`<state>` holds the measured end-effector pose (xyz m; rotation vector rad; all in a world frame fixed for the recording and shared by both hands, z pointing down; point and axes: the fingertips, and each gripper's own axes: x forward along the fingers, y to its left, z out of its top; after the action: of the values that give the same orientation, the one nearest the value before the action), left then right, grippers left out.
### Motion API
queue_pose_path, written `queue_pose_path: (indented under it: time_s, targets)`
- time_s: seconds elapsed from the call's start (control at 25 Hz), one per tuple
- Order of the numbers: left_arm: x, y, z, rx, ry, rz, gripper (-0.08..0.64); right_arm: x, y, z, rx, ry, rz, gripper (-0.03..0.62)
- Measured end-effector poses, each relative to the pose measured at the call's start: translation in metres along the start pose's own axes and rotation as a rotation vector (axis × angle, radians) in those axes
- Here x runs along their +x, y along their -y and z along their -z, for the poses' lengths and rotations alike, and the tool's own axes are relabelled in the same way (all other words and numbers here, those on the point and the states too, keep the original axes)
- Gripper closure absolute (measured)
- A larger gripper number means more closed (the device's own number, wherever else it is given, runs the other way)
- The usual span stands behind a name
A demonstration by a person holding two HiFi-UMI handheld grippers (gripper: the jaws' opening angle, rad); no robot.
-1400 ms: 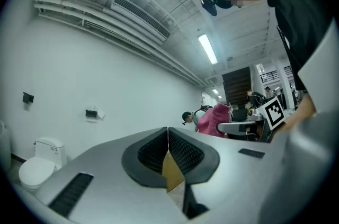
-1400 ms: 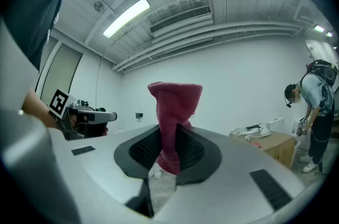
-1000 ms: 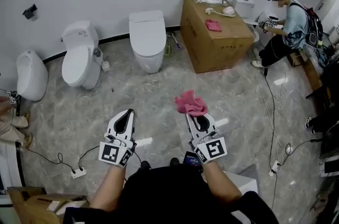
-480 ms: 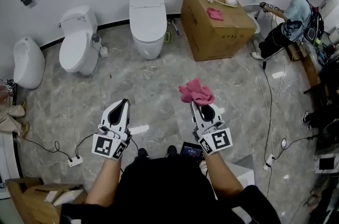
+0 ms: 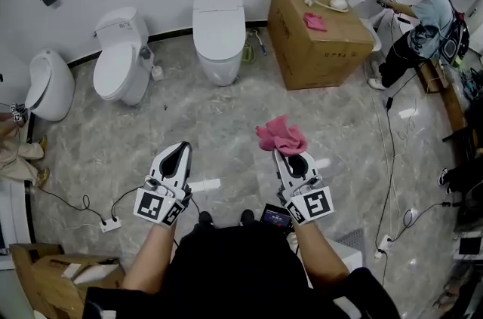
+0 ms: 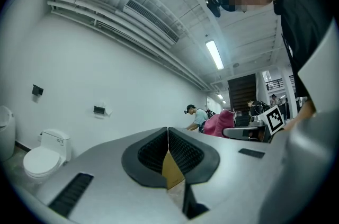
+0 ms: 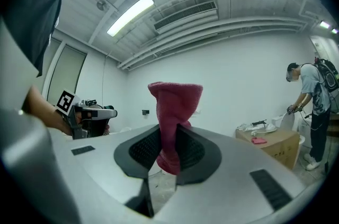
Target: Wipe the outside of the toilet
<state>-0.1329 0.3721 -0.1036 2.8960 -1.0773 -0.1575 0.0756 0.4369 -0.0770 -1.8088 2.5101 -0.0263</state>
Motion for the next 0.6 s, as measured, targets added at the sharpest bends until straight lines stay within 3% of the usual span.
queue_pose_path:
  time_s: [0.6]
  targets:
    - [0.013, 0.004, 0.025, 0.044, -0.103, -0.174, 0.543, 0.005, 0.036, 0.025, 0.014, -0.032, -0.055, 0.506]
